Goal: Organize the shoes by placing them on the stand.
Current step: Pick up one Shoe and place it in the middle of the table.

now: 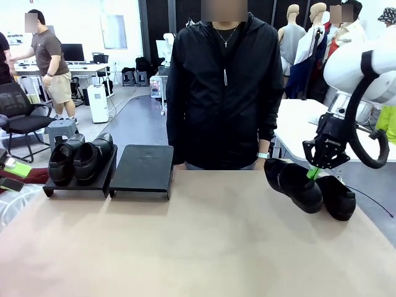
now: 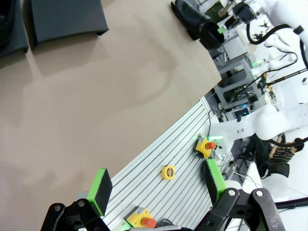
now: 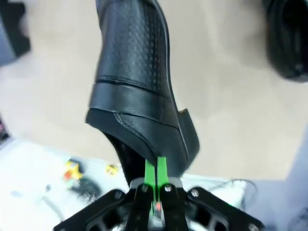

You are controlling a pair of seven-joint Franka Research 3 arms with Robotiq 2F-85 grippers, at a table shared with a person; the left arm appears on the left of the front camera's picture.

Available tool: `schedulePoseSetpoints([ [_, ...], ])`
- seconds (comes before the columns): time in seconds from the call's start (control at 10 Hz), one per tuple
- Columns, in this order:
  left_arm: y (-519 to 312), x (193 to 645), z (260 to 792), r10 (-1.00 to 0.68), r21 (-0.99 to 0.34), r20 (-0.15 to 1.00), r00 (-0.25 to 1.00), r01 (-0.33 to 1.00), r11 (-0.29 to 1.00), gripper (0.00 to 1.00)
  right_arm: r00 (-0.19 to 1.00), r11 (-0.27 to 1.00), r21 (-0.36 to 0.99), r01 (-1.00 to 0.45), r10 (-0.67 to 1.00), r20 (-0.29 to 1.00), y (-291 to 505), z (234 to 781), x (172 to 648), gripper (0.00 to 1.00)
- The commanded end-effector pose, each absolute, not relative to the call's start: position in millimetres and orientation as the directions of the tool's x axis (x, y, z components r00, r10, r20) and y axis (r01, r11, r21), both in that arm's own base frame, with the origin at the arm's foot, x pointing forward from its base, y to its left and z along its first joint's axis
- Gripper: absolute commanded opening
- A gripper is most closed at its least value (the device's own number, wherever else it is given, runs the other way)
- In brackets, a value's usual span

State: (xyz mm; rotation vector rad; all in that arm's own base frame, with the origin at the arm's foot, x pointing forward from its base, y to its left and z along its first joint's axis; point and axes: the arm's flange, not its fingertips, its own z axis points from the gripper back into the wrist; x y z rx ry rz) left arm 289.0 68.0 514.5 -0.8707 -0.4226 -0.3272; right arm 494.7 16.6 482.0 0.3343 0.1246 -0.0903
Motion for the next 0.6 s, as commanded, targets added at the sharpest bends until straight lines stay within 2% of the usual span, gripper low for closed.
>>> schedulePoseSetpoints([
  [0.0, 70.3, 287.9, 514.9, -0.117, -0.659, 0.481, 0.869, 0.446, 0.606, 1.00, 0.993, 0.919, 0.389, 0.070, -0.026, -0.118, 20.3, 469.4, 474.6, 0.00],
  [0.2, 70.3, 287.9, 514.9, -0.117, -0.659, 0.481, 0.869, 0.446, 0.606, 1.00, 0.989, 0.935, 0.343, 0.092, -0.044, -0.144, 19.1, 474.8, 481.3, 0.00],
  [0.5, 70.3, 287.9, 514.9, -0.117, -0.659, 0.481, 0.869, 0.446, 0.606, 1.00, 0.986, 0.933, 0.345, 0.100, -0.045, -0.163, 18.1, 465.3, 475.5, 0.00],
])
